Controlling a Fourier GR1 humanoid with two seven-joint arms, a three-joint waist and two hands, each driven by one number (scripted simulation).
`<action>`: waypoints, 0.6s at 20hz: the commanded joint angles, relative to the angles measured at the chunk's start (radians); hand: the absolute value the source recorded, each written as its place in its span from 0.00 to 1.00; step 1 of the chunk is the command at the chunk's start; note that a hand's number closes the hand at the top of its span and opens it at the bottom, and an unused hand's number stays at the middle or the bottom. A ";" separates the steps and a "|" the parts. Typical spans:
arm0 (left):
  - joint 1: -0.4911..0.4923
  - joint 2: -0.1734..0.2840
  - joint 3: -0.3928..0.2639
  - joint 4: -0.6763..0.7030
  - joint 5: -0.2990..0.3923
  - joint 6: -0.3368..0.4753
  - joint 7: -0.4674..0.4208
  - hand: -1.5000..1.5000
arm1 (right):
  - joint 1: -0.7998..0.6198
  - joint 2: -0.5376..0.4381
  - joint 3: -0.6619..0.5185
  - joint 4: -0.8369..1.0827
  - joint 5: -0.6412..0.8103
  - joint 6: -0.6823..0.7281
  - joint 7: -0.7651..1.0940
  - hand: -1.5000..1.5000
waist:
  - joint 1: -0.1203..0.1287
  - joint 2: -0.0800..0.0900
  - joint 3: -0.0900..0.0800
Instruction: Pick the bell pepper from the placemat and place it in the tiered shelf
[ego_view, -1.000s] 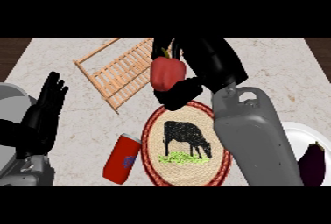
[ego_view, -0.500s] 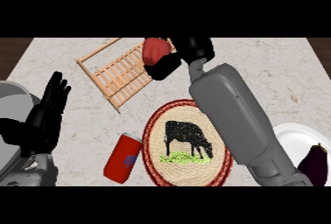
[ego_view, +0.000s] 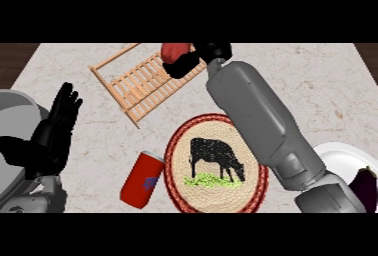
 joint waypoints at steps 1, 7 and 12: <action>0.018 -0.019 -0.029 -0.046 -0.028 0.021 0.027 0.50 | -0.076 0.000 0.026 0.163 -0.003 -0.033 -0.062 1.00 | 0.007 0.000 0.000; -0.053 -0.007 -0.013 0.002 -0.006 -0.002 0.027 0.50 | -0.130 0.000 -0.011 0.286 -0.207 -0.079 -0.078 0.00 | 0.028 0.007 0.000; -0.036 -0.010 -0.017 -0.013 -0.017 0.002 0.023 0.50 | -0.153 -0.001 -0.068 0.403 -0.205 -0.022 -0.209 0.00 | 0.022 0.011 0.000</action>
